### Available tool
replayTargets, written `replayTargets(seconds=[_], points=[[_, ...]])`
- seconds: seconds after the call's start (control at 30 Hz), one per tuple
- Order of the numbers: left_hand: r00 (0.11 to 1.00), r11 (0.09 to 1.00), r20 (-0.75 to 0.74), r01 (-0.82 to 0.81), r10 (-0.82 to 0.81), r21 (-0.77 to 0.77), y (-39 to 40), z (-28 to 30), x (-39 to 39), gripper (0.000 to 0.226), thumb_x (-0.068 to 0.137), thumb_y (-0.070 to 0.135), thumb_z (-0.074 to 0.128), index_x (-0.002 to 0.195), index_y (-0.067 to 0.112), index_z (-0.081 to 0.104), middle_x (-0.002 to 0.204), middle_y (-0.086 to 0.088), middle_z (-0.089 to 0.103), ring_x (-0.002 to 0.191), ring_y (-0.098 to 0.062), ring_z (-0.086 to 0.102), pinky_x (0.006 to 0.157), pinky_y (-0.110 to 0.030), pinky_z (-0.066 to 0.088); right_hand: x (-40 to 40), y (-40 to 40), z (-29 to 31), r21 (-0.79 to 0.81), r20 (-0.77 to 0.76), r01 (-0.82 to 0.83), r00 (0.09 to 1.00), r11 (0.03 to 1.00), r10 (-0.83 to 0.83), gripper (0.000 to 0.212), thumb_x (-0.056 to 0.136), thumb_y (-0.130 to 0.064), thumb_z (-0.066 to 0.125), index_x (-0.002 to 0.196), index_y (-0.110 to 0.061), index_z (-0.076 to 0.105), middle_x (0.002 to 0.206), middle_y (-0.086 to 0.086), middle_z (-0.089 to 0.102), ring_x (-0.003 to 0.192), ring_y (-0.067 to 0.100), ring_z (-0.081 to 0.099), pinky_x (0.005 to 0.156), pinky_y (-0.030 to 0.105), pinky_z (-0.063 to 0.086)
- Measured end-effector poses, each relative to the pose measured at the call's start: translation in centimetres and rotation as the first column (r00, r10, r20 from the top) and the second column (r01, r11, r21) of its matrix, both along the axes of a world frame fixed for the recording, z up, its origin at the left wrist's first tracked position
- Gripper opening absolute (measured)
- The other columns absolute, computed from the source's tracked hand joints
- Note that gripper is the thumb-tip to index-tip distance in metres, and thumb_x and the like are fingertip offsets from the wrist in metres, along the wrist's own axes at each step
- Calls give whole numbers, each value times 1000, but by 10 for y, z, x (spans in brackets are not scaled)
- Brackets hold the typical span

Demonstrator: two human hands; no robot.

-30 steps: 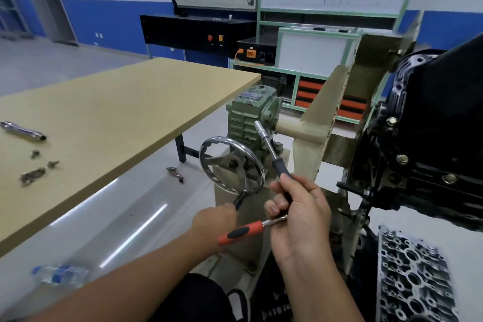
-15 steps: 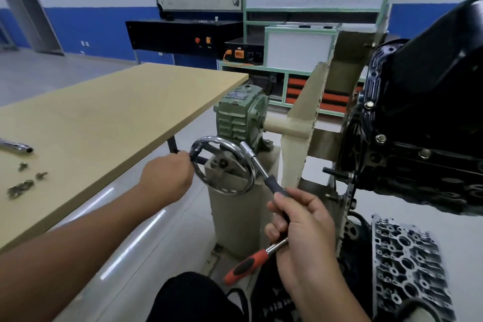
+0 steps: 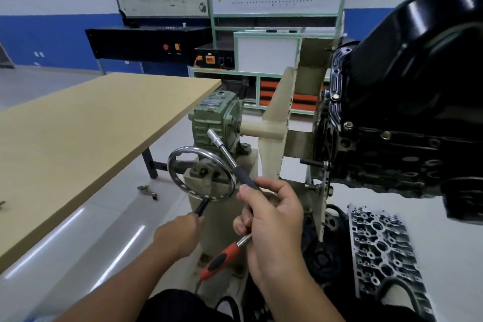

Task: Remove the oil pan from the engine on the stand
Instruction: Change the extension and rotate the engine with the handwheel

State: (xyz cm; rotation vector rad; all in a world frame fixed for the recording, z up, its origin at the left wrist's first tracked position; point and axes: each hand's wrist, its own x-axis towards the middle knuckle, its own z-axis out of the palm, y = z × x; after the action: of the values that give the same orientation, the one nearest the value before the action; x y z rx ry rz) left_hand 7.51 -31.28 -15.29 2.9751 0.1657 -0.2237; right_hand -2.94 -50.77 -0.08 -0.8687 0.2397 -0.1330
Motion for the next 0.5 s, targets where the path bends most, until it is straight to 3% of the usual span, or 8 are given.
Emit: replayTargets(seconds=[0.07,0.13,0.2,0.3,0.33,0.4,0.5], points=[[998,1000,-61,-10,9,-14,1,11,1,43,103,61,26,91,28,51,98,2,65,87,-19,63,74,-36,51,-9,-9,3,-85,61,18,998,996,-13,25,86,9,73,93,-14,65,65,10,59,40,18,39,43,27,39],[999,993,20,-37,40,-115,-13,30,-2,34,103,56,37,90,26,48,104,-2,64,90,-23,61,73,-37,48,-17,-24,10,-185,121,54,992,981,-32,28,85,7,77,85,-19,67,68,10,62,40,19,41,43,28,39],[952,951,303,48,49,-304,-38,65,-12,25,102,47,49,92,24,54,98,1,62,90,-21,61,72,-39,50,-25,-43,23,-288,169,117,983,950,-70,30,84,4,79,81,-24,68,74,11,66,40,19,43,43,28,40],[731,714,667,389,146,-583,-83,132,-39,24,100,43,52,92,23,65,88,9,65,83,-14,63,72,-43,54,-39,-74,44,-461,242,242,960,854,-142,29,83,-3,83,84,-28,69,80,7,72,44,14,51,45,27,43],[647,651,746,499,159,-572,-97,153,-49,22,99,45,52,100,28,65,94,14,64,83,-9,63,72,-37,55,-45,-83,50,-520,259,282,952,807,-165,29,82,-6,85,85,-30,69,82,4,73,47,13,55,47,26,45],[503,598,864,689,13,-410,-123,187,-65,29,98,42,56,125,33,61,117,20,55,87,-5,62,75,-19,53,-59,-101,63,-599,291,350,933,721,-211,29,79,-9,88,85,-31,69,80,-1,74,55,9,64,52,21,49],[356,543,903,820,-240,-179,-159,215,-76,44,97,33,64,140,19,62,139,0,50,96,-5,61,87,-20,52,-82,-124,82,-662,334,408,912,629,-240,28,78,-8,88,83,-28,69,79,-1,75,68,12,73,58,17,53]])
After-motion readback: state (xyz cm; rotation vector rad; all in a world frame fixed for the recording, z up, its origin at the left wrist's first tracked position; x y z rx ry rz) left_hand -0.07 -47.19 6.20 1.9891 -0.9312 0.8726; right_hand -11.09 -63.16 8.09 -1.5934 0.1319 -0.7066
